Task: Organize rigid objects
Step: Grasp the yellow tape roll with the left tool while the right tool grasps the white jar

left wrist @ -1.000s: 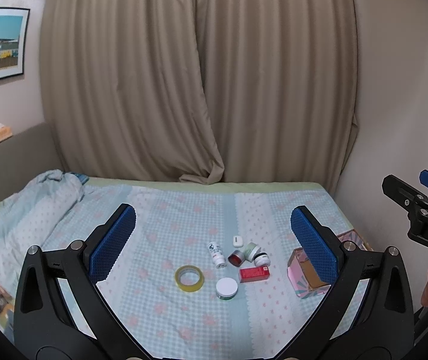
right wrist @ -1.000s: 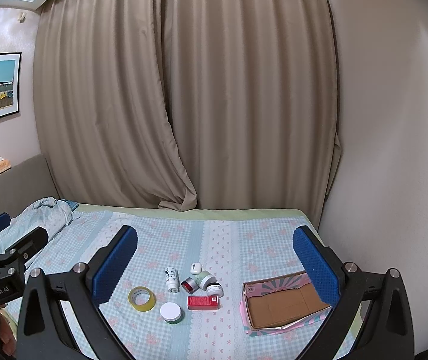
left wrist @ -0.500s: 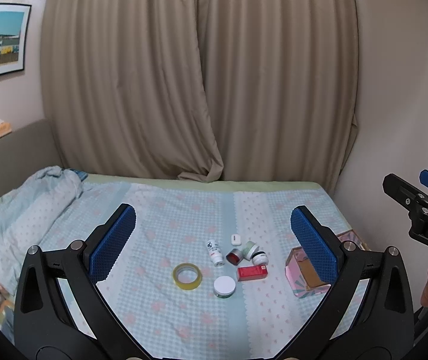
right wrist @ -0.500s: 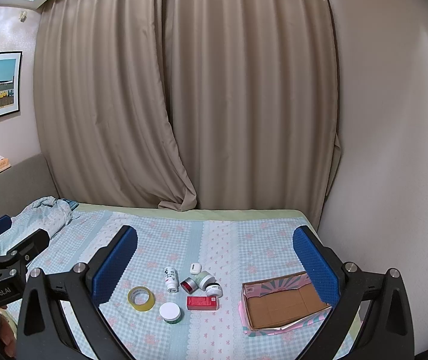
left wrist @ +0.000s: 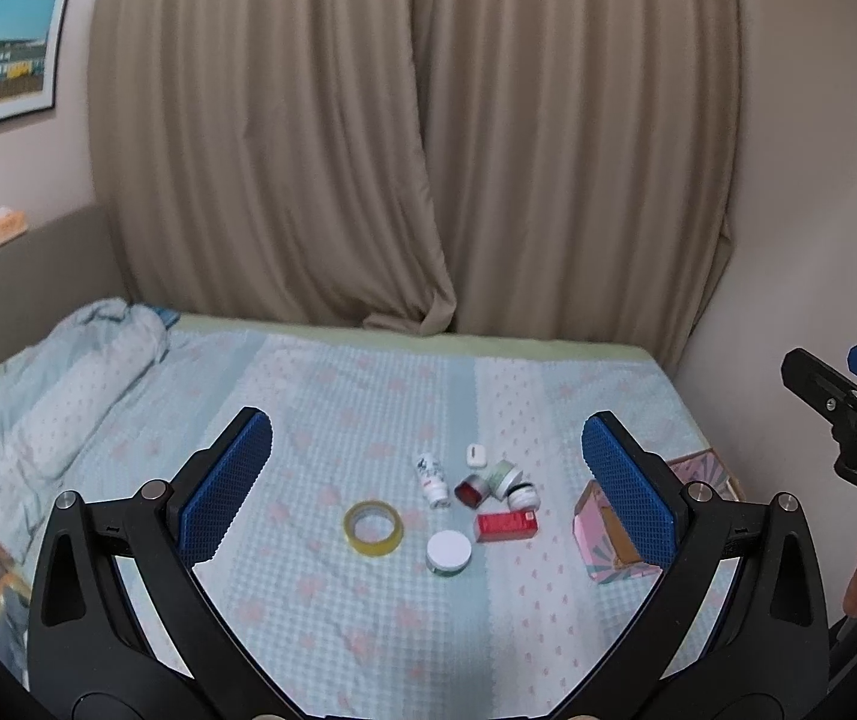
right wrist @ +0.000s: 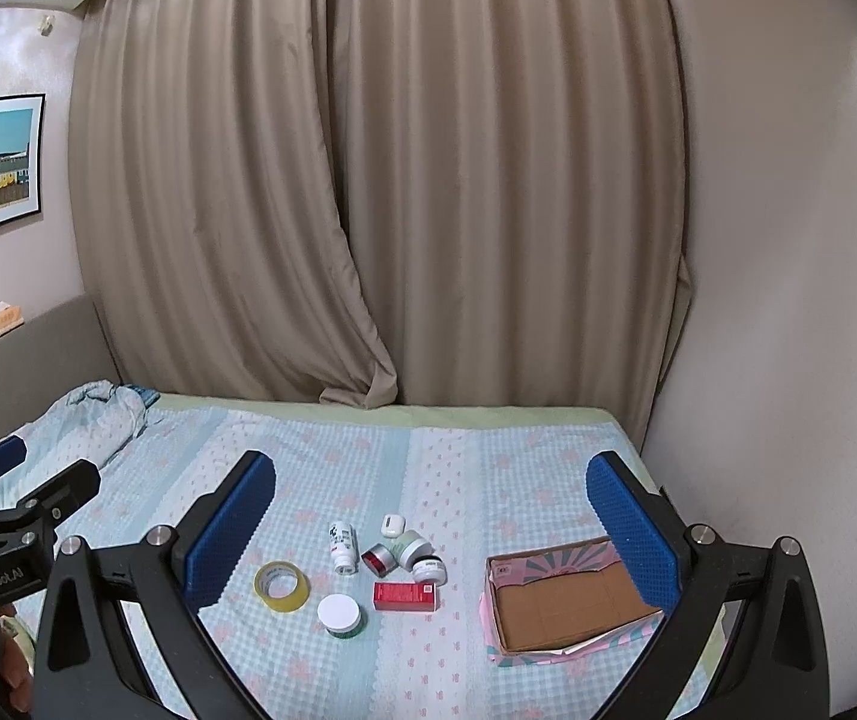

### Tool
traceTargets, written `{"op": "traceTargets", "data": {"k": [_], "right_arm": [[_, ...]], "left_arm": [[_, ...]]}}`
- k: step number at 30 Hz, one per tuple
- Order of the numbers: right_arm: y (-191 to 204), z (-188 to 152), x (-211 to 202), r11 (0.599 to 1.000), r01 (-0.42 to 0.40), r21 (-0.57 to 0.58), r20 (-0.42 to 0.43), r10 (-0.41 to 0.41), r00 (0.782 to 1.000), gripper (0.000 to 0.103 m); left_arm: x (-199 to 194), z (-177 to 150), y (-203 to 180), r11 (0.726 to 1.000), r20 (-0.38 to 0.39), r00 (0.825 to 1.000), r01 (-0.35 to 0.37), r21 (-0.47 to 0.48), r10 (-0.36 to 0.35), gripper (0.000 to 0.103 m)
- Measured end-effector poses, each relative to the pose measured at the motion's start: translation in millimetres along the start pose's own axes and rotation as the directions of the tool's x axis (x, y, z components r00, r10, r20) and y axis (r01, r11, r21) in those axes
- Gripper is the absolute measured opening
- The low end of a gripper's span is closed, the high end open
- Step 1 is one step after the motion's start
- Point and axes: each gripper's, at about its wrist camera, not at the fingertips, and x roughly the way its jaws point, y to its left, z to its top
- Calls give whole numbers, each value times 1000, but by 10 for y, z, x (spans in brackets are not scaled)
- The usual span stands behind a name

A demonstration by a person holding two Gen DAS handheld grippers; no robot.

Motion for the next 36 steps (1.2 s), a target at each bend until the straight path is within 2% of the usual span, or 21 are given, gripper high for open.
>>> {"op": "traceTargets", "data": {"k": [5,9,14,17,20,24,26,28,31,32,36], "right_arm": [[-35,-113,271,999,-45,-7,-74,44,996,103],[-21,-273,585,995,-96,-9,-144,94,985,103],[62,-518,1002,994,-112,-12,-231,106,967,103],[163,-684,1316,995,-104,0,-296,99,950,103],[323,-849,1611,996,-87,3,-354,82,932,103],[578,-1068,2078,999,-31,32,-441,42,896,103],[680,-1174,2267,998,-3,59,-472,31,881,103],[789,-1326,2512,995,25,93,-517,27,856,103],[941,-1562,2856,989,58,136,-577,31,816,103],[987,-1667,3002,987,67,147,-602,35,797,103],[1145,-2035,3400,983,107,151,-670,22,742,103]], "left_arm": [[292,-108,78,999,-87,996,-24,-35,21,103],[583,-236,203,998,-158,987,-39,-43,32,103],[1106,-463,460,999,-265,964,-32,-29,23,103],[1509,-602,675,999,-351,936,-2,-34,-10,103],[1905,-743,856,1000,-407,913,24,-13,-28,103],[2477,-939,1106,997,-476,877,80,19,-61,103],[2779,-1063,1209,993,-516,853,113,26,-83,103],[3097,-1236,1276,989,-554,826,145,37,-100,103],[3544,-1545,1310,980,-614,780,191,50,-121,102],[3680,-1671,1308,977,-634,763,208,55,-127,102],[4134,-2103,1284,966,-695,707,248,73,-129,102]]}}
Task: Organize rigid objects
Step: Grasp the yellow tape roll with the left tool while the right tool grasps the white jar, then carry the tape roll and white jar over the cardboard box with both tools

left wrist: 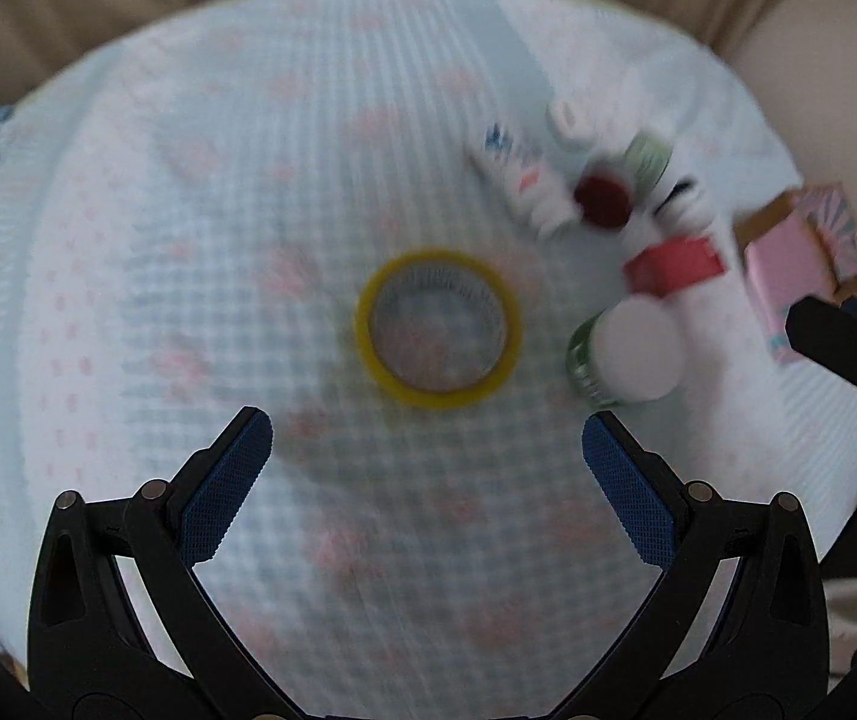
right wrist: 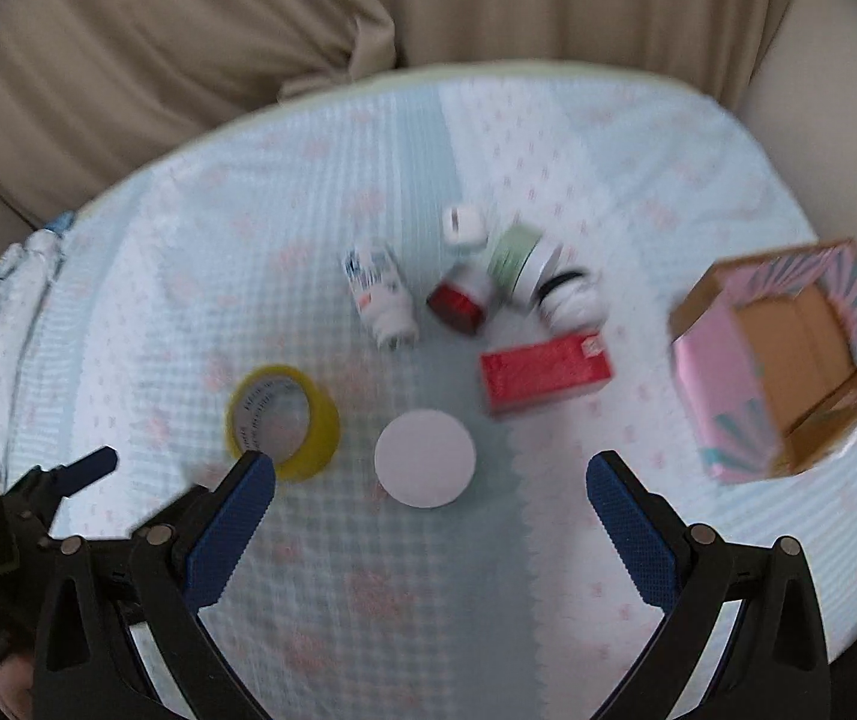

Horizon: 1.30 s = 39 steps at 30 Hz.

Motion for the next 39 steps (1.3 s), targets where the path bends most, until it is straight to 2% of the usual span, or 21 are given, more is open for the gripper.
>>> {"op": "traceTargets", "data": {"k": [7,13,15,19,23,25,28,34,39], "right_arm": [[81,-57,818,997,71,41,-160,-63,985,103],[45,-55,1251,993,108,46,-248,-93,964,103],[14,-36,1389,991,119,62,-272,-98,957,103],[-71,8,1606,985,113,129,-310,-68,948,103],[-142,35,1761,975,127,181,-345,-58,937,101],[-182,28,1855,972,121,203,-364,-40,931,92],[-206,-4,1956,965,74,253,-378,28,925,71],[-134,-4,2013,967,93,239,-384,6,923,70],[-85,-12,1806,968,85,235,-359,6,933,70]], "left_arm": [[722,14,32,1000,-68,998,16,27,-14,102],[1113,165,9,999,-73,997,34,39,-31,102],[1196,212,-52,998,-61,998,17,62,-14,102],[1357,317,-145,996,-55,998,0,85,5,102],[1454,399,-227,994,-59,998,-29,110,35,101],[1499,408,-294,989,-51,997,-52,139,59,99],[1504,419,-285,991,-45,998,-39,128,45,96],[1442,420,-193,992,-39,999,-21,125,26,96],[1236,331,-125,993,-27,999,-19,115,22,96]]}}
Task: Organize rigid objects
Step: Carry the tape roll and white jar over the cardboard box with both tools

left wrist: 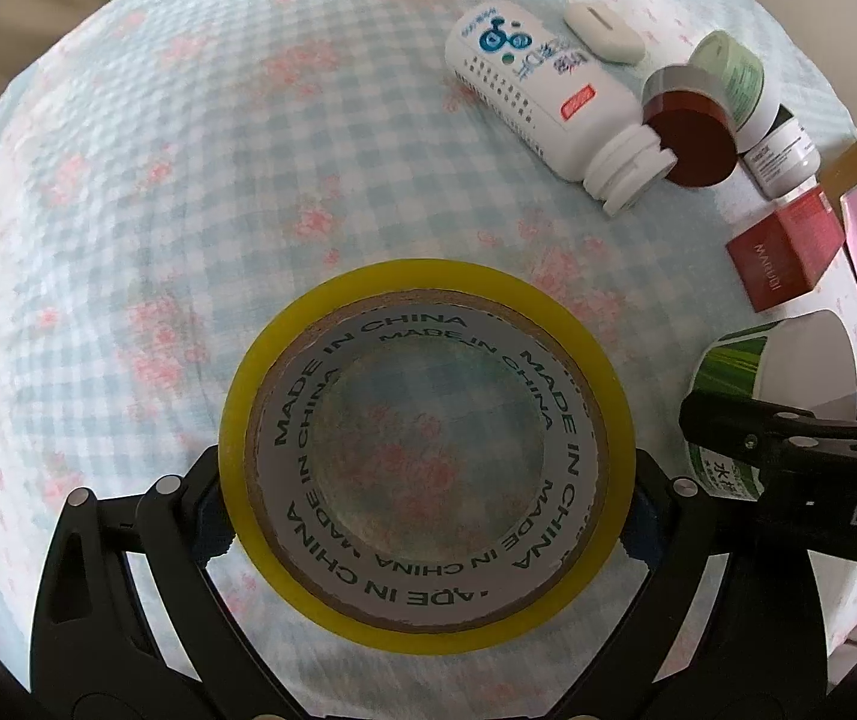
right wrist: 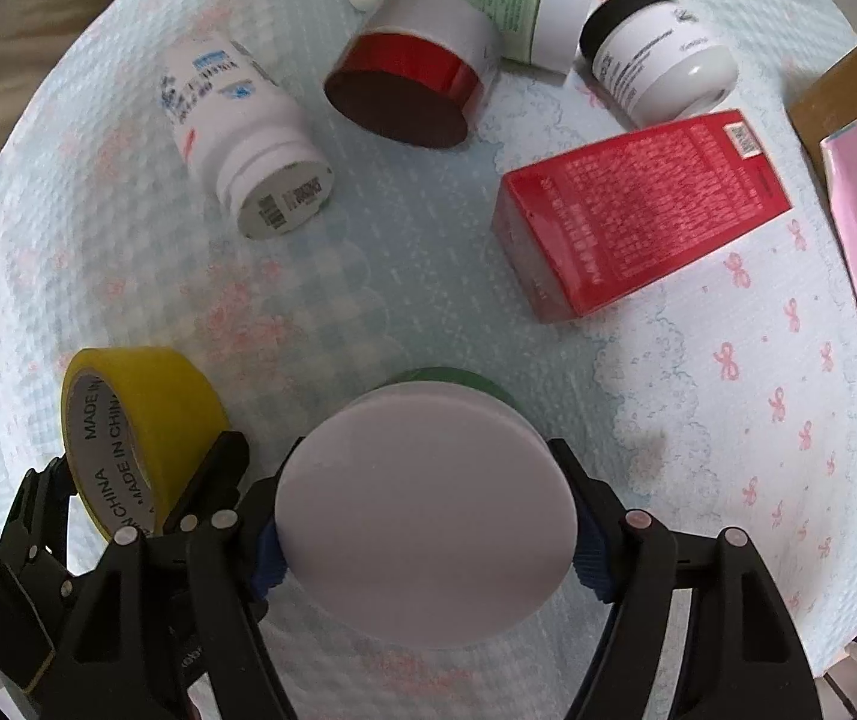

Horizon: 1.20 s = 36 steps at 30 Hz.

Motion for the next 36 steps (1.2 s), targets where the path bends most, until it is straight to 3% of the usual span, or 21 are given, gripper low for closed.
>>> {"op": "traceTargets", "data": {"k": [5,10,19,28,36], "right_arm": [[-23,-53,-396,999,-38,-13,40,39,998,69],[-16,-66,-954,995,-81,-60,98,86,991,69],[-365,-185,-2181,973,-112,-200,225,157,962,69],[-1527,-87,-3021,957,-68,-282,274,148,950,69],[-2758,462,-3113,949,6,-317,253,78,964,69]], "left_arm": [[-381,59,60,1000,43,999,-26,-15,27,96],[-1000,192,83,999,110,993,-40,-22,43,96],[-2179,389,-428,999,236,971,-44,-8,45,96],[-2749,557,-1738,1000,293,956,2,-26,6,96],[-2490,835,-3057,995,271,960,84,-58,-65,96]]}}
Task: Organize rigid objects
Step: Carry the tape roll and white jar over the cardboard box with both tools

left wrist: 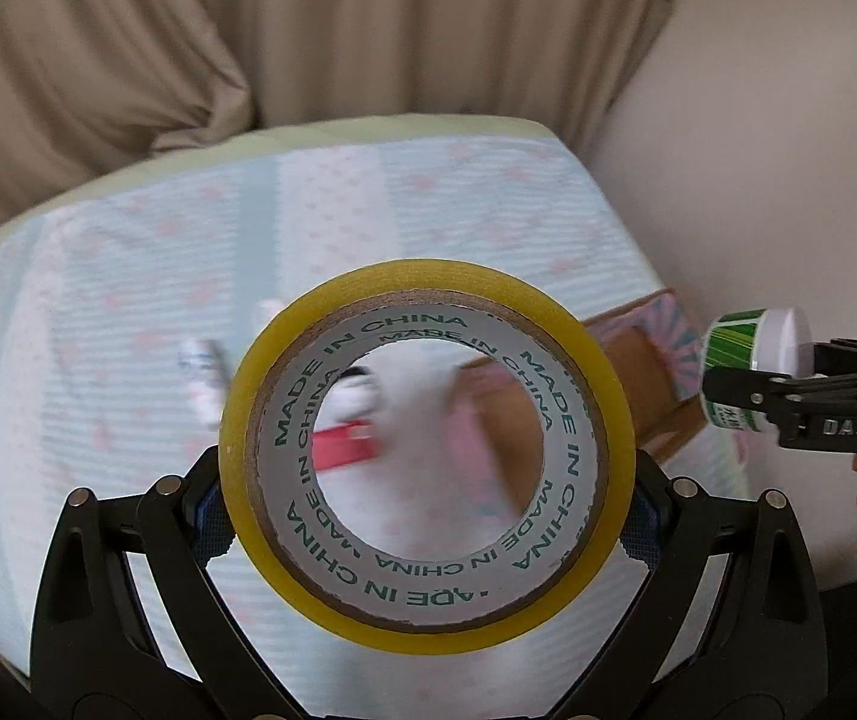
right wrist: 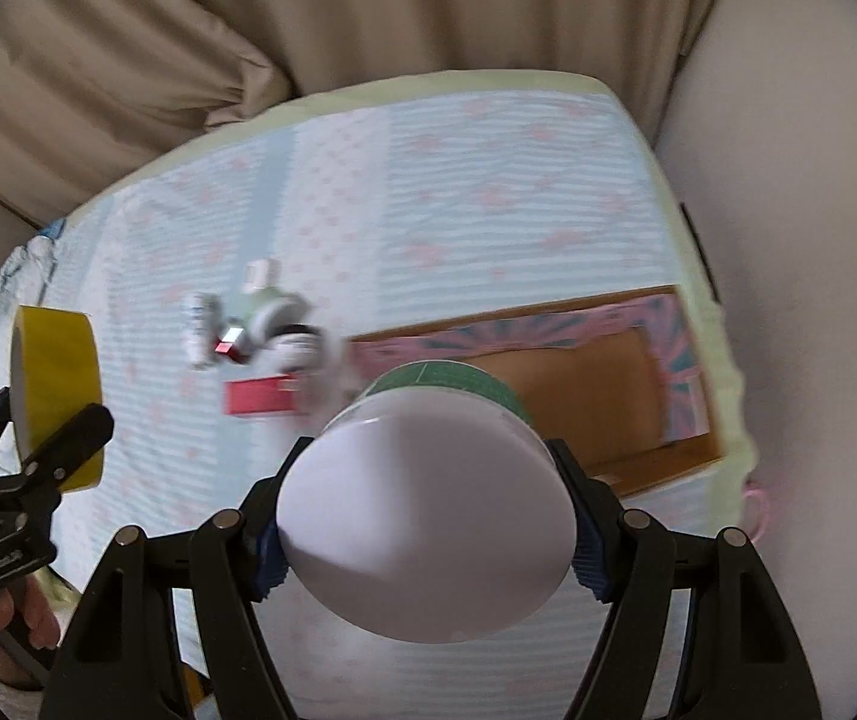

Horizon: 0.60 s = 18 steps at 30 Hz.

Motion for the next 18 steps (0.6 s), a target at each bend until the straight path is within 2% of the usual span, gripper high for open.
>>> {"op": "traceTargets", "data": {"k": [5,10,14,18], "right_arm": [[-657,149,264,1000,25,-16,-47,-26,999,69],[-1169,269,770,1000,15,-23,-99,-18,995,69],[-1370,319,1224,998,-10,-59,-148,1,989,67],[-1432,305,1657,988,-4,-154,-186,-25,982,67]], "left_arm": [[613,-4,-561,1000,-87,996,5,0,-5,96],[1452,-45,-895,1000,-208,978,13,-2,-13,96],[2021,-46,-1096,1000,-284,959,-1,18,7,96],[2490,-89,-1148,999,-350,936,-16,50,32,96]]}}
